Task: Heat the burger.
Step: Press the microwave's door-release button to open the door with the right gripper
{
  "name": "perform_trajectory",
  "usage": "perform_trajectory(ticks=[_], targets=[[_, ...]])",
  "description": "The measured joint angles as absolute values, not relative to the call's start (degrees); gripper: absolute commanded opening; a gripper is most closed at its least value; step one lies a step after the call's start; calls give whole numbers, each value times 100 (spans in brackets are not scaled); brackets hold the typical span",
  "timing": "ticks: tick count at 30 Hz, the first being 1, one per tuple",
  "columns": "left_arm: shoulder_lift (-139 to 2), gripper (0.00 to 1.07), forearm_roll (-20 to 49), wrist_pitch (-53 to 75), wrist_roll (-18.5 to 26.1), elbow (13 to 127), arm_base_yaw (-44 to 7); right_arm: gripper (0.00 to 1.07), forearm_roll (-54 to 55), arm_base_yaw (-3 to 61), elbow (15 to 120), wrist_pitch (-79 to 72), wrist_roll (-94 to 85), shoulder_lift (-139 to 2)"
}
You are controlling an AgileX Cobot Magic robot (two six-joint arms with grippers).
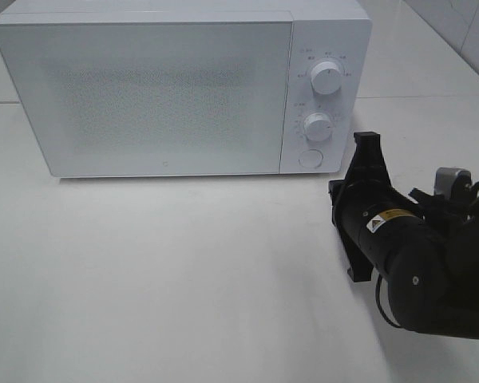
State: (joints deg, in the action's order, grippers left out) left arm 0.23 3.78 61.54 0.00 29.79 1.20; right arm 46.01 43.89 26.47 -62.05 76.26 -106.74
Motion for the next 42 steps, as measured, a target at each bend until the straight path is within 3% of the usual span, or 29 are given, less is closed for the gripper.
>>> perform_trajectory(ticks=[9,27,42], targets=[[23,98,378,6154,0,2979,120,0,4503,4349,3134,-6113,7626,-11024],[23,98,378,6154,0,2979,120,0,4440,3535,4223,-5145,6790,-11413],[23,98,378,6154,0,2979,120,0,4354,3426,4733,-5099,6910,-11969]])
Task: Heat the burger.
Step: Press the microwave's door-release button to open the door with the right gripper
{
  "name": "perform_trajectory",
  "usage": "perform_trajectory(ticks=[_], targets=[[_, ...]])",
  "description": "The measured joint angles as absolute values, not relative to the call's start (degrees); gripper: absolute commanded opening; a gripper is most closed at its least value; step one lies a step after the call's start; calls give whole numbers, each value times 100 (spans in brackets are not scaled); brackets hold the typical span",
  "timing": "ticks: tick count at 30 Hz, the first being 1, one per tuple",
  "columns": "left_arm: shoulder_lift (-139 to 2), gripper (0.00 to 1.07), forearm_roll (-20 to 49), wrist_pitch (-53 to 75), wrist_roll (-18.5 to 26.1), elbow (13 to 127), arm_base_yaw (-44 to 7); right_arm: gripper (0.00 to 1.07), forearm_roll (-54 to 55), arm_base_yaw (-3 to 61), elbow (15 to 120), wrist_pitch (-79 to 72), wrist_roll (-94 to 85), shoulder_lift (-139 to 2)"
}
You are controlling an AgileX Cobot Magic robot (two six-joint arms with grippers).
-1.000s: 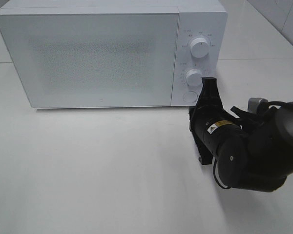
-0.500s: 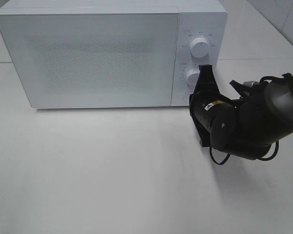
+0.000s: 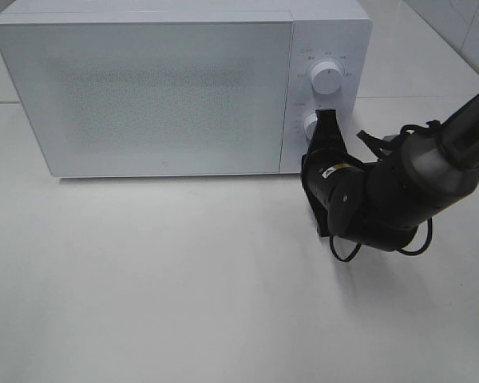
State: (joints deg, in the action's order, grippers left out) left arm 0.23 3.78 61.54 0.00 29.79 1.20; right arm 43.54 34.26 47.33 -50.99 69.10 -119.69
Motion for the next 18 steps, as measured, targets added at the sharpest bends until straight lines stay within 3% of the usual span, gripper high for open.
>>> perform_trajectory(ticks=[18], targets=[[23,98,378,6154,0,2979,120,0,4366,3323,5134,-5174,7002,-12342]])
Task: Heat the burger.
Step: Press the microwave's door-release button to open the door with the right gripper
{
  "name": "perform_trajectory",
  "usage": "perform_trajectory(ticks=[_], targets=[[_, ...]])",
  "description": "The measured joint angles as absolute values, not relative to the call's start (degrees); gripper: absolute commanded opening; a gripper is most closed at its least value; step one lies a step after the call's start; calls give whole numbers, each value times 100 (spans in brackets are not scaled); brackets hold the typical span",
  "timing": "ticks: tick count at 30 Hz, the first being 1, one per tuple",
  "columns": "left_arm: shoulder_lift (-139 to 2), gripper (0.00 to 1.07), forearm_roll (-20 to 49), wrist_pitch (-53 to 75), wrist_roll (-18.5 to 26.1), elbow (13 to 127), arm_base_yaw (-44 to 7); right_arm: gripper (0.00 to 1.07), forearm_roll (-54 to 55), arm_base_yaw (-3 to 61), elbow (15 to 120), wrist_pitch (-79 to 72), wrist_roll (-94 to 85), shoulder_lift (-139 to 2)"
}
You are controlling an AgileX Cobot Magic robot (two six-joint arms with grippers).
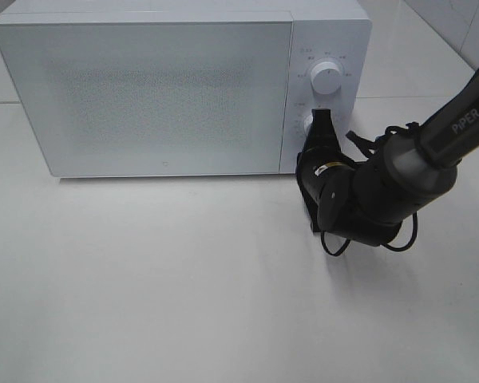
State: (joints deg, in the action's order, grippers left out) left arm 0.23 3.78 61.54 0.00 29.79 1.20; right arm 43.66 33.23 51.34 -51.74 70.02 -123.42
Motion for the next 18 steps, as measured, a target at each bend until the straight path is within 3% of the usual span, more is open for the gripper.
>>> perform_trajectory(ticks=[18], targets=[[23,98,378,6154,0,2979,120,0,4618,3329,5414,-5495,7105,-12611]])
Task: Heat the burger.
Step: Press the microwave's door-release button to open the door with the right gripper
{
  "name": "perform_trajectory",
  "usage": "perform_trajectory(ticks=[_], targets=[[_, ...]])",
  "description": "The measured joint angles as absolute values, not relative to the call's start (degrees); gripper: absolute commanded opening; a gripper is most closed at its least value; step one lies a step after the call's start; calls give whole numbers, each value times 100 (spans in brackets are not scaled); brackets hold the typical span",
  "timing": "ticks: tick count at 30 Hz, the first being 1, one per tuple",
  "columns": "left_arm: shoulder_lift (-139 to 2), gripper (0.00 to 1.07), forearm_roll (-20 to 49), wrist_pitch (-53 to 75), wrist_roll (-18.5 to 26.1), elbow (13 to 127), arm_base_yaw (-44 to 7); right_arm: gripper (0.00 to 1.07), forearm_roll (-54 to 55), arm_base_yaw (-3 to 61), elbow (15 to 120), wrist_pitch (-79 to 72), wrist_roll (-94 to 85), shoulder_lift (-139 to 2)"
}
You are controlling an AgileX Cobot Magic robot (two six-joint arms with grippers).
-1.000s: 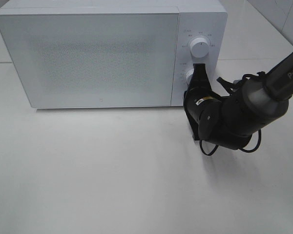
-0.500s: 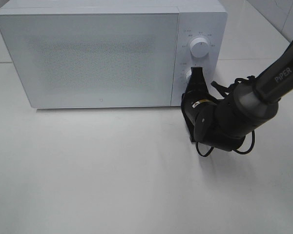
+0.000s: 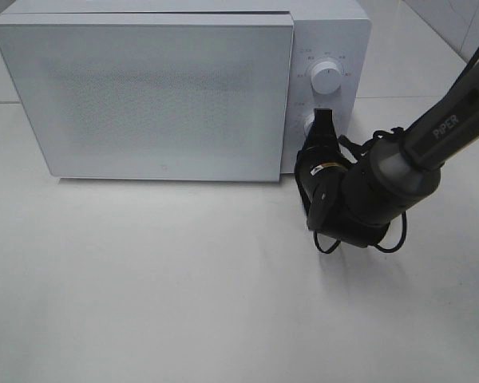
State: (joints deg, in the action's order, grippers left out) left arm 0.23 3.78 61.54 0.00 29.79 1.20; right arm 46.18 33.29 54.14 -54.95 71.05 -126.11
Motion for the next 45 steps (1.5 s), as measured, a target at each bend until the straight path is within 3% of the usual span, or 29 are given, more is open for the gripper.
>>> perform_trajectory(ticks=[34,45], targets=[[23,98,378,6154,0,2979,120,0,4807,3295,5495,-4968,6841,-12462],[23,98,378,6154,0,2979,120,0,4354,3180,5013,-4601,6560,-11940]])
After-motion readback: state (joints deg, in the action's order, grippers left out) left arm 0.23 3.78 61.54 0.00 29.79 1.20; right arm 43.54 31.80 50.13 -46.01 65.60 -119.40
